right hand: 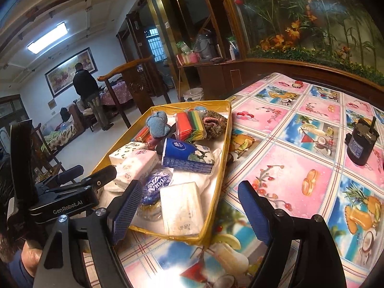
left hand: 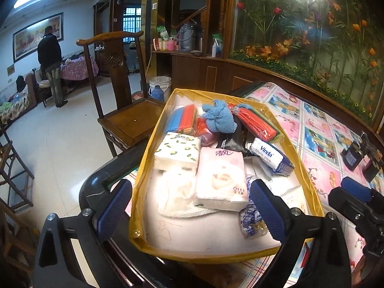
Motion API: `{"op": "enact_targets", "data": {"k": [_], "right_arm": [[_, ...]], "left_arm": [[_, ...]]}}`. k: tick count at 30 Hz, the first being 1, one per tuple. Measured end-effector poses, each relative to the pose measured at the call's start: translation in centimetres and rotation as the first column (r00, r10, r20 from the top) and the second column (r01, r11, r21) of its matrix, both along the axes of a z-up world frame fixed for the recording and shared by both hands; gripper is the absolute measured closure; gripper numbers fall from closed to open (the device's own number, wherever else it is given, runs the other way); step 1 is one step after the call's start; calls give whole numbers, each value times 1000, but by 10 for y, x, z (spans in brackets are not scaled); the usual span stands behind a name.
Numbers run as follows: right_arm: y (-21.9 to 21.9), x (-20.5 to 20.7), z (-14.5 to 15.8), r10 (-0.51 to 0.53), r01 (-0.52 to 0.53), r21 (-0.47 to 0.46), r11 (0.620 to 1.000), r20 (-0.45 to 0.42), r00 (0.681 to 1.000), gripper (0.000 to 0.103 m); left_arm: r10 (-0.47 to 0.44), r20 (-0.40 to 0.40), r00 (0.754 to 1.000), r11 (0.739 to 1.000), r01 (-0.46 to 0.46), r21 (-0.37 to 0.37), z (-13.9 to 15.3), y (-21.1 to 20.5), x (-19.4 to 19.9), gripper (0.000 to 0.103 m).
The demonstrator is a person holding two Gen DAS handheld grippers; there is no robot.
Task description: Organize soft objects
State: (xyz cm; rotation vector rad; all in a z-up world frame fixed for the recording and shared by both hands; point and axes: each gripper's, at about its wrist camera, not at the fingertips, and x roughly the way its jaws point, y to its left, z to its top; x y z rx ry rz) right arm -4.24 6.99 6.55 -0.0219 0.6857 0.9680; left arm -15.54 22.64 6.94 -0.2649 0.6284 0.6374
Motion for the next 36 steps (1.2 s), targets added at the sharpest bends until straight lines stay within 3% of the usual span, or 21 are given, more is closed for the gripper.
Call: {"op": "enact_targets", "data": {"k": [5, 16, 22, 27, 32, 36], "right_arm": [[-2, -5, 1, 7, -7, 3, 1000, 7, 1000, 16], [-3, -6, 3, 20, -20, 18, 1000, -10, 1000, 15], [3, -13, 3, 25, -25, -7, 1000, 35, 999, 12], [7, -17, 3, 21, -19, -28, 999, 69, 997, 10], [8, -19, 3, 20, -16, -36, 999, 90, 996, 10], [8, -20, 3, 21, -18, -40, 999, 79, 997, 10]], "left_arm": [[14, -33, 999, 996, -11, 91, 3, -11, -3, 3], [-18, 17, 1000, 992, 16, 127, 13, -14, -6, 0], [-63, 6, 998, 994, 62, 87, 8, -13, -1, 0], [-50, -51, 997, 991, 56, 121, 4, -11, 3, 0], [-66, -35, 997, 993, 69, 95, 2, -4, 3, 0], [-19, -15, 1000, 993, 21, 116, 1, -2, -1, 0]]}}
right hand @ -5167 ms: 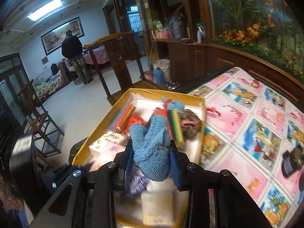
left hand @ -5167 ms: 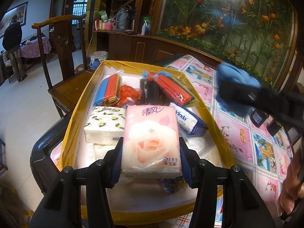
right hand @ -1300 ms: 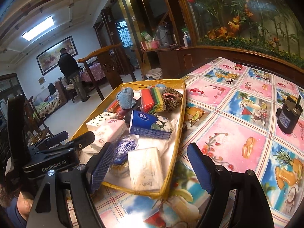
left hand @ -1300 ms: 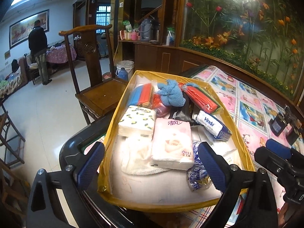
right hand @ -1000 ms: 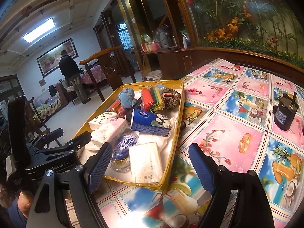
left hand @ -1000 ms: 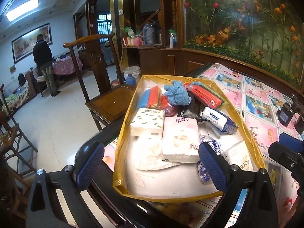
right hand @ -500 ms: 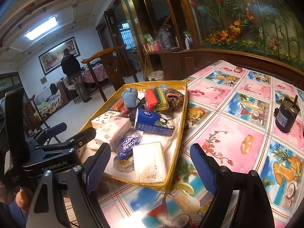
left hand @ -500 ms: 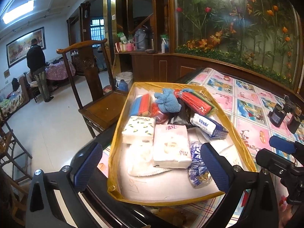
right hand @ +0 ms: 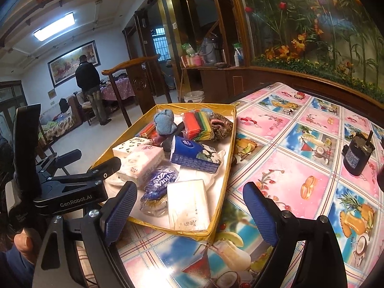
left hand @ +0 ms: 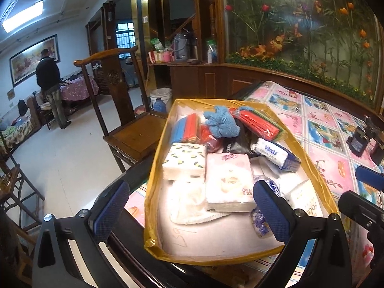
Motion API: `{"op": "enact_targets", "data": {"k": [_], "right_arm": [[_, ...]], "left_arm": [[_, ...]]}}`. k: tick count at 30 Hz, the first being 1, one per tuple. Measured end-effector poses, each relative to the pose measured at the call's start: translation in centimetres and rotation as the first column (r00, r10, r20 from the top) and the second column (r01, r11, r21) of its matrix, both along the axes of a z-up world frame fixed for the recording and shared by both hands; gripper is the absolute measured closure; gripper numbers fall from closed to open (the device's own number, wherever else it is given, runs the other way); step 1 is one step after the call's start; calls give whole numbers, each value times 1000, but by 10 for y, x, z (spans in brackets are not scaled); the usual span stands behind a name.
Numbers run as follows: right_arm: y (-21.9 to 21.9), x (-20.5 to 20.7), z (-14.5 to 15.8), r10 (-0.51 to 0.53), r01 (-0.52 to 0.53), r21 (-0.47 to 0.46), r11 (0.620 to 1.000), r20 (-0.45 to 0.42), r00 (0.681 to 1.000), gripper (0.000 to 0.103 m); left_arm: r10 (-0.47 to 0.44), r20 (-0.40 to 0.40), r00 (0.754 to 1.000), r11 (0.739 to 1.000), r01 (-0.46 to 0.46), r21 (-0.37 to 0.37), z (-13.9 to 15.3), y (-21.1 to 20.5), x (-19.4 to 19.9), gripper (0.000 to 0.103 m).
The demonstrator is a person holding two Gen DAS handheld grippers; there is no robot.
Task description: Organize soft objects
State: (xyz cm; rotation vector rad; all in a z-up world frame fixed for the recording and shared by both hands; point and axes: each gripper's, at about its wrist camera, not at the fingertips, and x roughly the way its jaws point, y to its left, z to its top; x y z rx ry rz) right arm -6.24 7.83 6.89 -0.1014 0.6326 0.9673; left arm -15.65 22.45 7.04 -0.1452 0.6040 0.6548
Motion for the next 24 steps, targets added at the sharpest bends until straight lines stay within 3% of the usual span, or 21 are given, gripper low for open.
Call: {"op": "enact_targets", "data": {"k": [6, 24], "right_arm": [[1, -4, 1, -2, 3, -9, 1000, 23, 1000, 10], [-1, -4, 1, -24, 24, -6, 1000, 29, 999, 10]], "left_arm": [[39, -27, 999, 999, -38, 11, -6, 1, 4, 0], [22, -45, 999, 996, -18, 87, -5, -17, 1, 0]]}}
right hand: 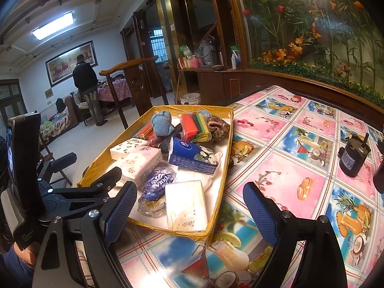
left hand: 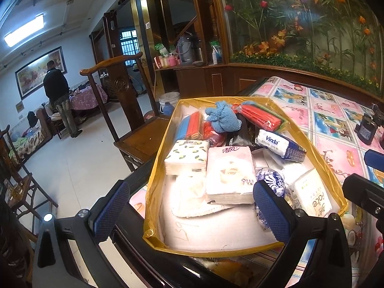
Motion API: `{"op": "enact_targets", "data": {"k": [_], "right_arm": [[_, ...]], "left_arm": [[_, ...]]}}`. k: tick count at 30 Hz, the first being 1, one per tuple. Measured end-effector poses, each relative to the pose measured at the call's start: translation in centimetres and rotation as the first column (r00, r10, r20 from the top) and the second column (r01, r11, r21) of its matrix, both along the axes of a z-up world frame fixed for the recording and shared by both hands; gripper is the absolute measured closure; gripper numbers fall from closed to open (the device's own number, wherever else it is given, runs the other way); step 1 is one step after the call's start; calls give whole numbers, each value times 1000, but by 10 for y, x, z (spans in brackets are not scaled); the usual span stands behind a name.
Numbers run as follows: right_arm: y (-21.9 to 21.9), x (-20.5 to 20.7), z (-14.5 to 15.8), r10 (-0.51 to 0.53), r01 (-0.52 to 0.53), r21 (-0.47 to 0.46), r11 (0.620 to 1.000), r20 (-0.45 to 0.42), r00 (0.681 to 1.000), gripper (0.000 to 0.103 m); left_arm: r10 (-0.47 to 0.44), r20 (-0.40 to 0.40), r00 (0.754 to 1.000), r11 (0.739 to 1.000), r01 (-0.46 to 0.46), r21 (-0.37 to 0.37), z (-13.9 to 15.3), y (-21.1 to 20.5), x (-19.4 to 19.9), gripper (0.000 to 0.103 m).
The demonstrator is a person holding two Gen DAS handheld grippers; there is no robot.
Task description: Organize soft objects
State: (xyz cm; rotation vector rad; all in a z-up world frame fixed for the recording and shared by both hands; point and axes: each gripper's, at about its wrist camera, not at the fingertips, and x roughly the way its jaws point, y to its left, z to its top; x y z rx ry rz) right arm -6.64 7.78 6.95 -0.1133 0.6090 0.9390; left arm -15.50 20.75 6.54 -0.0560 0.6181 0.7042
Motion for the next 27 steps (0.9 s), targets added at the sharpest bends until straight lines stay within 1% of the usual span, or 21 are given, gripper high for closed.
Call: {"op": "enact_targets", "data": {"k": [11, 18, 27], "right_arm": [[1, -4, 1, 6, -6, -10, 1000, 21, 1000, 10], [6, -9, 1, 14, -13, -25, 1000, 52, 999, 10], [7, -10, 0, 18, -16, -26, 1000, 55, 998, 10]], "left_arm": [[8, -7, 1000, 1000, -8, 12, -1, 0, 1, 0], [16, -13, 1000, 1000, -16, 2, -2, 3, 0, 0], [24, -19, 1000, 1000, -24, -16, -4, 8, -1, 0]]}}
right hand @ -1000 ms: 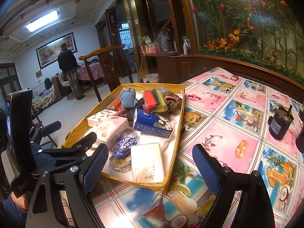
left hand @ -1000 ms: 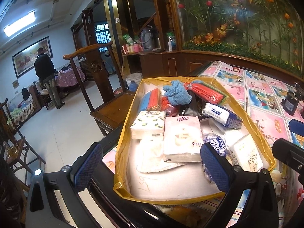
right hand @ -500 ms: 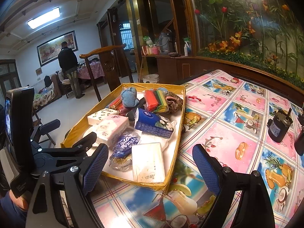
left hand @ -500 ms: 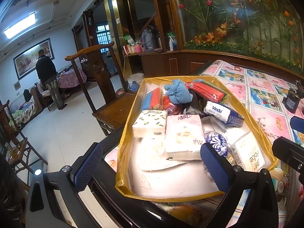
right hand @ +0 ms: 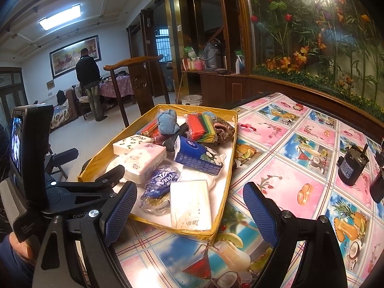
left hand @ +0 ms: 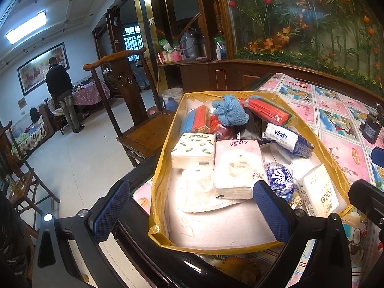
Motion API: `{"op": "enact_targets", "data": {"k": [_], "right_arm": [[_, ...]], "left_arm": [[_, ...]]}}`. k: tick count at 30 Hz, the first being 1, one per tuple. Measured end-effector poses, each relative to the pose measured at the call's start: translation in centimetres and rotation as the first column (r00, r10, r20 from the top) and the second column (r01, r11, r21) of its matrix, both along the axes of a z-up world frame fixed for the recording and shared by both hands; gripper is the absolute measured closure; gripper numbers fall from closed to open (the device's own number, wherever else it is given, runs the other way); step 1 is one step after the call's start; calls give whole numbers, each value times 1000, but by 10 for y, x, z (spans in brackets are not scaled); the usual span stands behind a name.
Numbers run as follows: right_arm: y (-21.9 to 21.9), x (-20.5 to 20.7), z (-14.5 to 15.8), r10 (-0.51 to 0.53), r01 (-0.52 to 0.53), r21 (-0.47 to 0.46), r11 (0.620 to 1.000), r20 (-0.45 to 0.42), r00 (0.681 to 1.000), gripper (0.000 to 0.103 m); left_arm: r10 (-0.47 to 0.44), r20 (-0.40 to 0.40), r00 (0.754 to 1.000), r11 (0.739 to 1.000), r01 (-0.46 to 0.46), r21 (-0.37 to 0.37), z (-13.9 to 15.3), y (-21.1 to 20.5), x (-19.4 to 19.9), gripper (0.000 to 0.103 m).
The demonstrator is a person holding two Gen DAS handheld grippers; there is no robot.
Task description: Organize soft objects
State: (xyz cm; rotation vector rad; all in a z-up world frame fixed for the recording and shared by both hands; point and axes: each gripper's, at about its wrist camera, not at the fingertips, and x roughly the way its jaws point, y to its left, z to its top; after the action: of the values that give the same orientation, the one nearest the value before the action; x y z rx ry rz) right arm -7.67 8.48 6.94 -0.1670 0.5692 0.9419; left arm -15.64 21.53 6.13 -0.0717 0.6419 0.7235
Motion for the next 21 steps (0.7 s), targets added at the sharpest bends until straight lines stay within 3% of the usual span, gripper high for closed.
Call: {"op": "enact_targets", "data": {"k": [21], "right_arm": [[1, -1, 0, -1, 1, -1, 1000, 0, 1000, 10]], "left_arm": [[5, -10, 1000, 1000, -5, -6, -6, 3, -3, 0]]}}
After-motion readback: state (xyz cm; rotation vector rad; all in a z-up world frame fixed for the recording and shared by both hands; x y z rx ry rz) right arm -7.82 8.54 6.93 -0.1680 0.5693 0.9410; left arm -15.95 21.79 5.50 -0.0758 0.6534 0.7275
